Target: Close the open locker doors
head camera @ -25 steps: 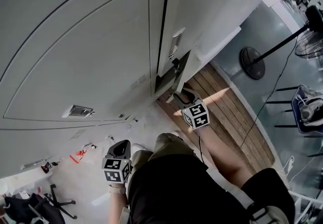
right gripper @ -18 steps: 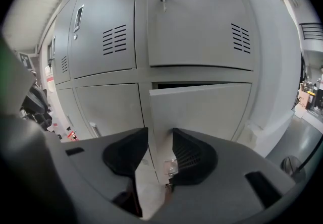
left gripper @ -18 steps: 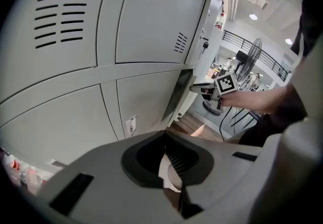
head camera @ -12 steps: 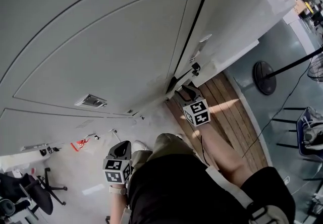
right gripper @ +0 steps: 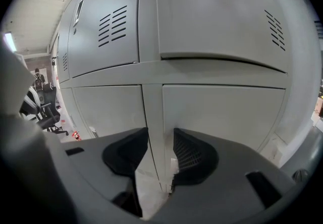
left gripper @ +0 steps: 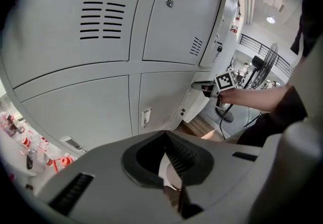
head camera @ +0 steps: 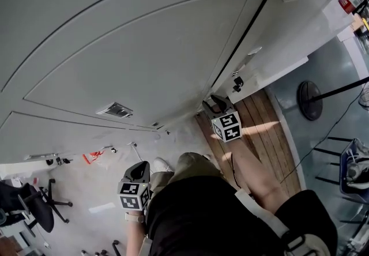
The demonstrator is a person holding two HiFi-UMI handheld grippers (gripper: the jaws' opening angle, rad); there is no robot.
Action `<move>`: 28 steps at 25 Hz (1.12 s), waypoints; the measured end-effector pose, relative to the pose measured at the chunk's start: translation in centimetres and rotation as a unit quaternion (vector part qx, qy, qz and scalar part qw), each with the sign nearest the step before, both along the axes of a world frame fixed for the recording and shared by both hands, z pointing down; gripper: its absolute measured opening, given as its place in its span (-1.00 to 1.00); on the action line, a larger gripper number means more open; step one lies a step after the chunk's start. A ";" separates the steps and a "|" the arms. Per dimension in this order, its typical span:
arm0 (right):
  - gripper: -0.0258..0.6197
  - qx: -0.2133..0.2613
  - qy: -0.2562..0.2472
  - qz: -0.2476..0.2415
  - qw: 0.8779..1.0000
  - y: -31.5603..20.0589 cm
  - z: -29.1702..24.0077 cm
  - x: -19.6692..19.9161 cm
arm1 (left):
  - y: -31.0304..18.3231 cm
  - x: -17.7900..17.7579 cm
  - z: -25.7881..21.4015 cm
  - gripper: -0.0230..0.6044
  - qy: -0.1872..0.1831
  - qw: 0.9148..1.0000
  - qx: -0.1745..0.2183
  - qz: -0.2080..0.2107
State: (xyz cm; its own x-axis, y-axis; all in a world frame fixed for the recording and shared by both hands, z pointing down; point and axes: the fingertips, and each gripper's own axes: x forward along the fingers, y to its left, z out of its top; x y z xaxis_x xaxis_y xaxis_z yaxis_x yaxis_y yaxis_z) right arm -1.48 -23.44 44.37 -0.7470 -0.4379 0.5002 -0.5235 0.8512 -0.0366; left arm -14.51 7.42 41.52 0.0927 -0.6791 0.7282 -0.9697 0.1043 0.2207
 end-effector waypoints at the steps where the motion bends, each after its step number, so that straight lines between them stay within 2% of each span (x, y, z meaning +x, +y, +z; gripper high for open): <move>1: -0.42 0.000 -0.001 -0.002 1.000 -0.1 0.0 -0.2 | 0.1 -0.1 0.0 -0.90 0.000 1.000 0.000 -0.002; 9: -0.43 0.004 -0.002 0.001 1.000 -0.8 0.0 -0.7 | 0.3 -0.5 0.0 -0.90 -0.001 1.000 -0.003 -0.006; 16: -0.43 -0.002 -0.007 0.001 1.000 -0.1 -0.8 -0.6 | -0.6 -0.7 -0.1 -0.90 0.000 1.000 -0.001 0.012; 23: -0.50 -0.009 -0.017 0.008 1.000 1.9 -2.1 0.9 | -3.0 -0.3 -0.8 -0.90 0.003 0.999 0.024 0.047; 28: -0.53 -0.004 -0.025 0.019 1.000 3.7 -3.8 2.8 | -5.1 0.9 -1.7 -0.90 0.008 0.995 0.051 0.089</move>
State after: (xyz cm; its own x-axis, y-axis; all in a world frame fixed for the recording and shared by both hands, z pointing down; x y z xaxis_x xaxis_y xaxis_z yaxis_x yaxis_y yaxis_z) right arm 1.28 -19.74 40.52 -0.7539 -0.4627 0.4663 -0.5526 0.8305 -0.0693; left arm -13.66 2.37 39.80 0.2293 -0.7209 0.6540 -0.9671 -0.0925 0.2371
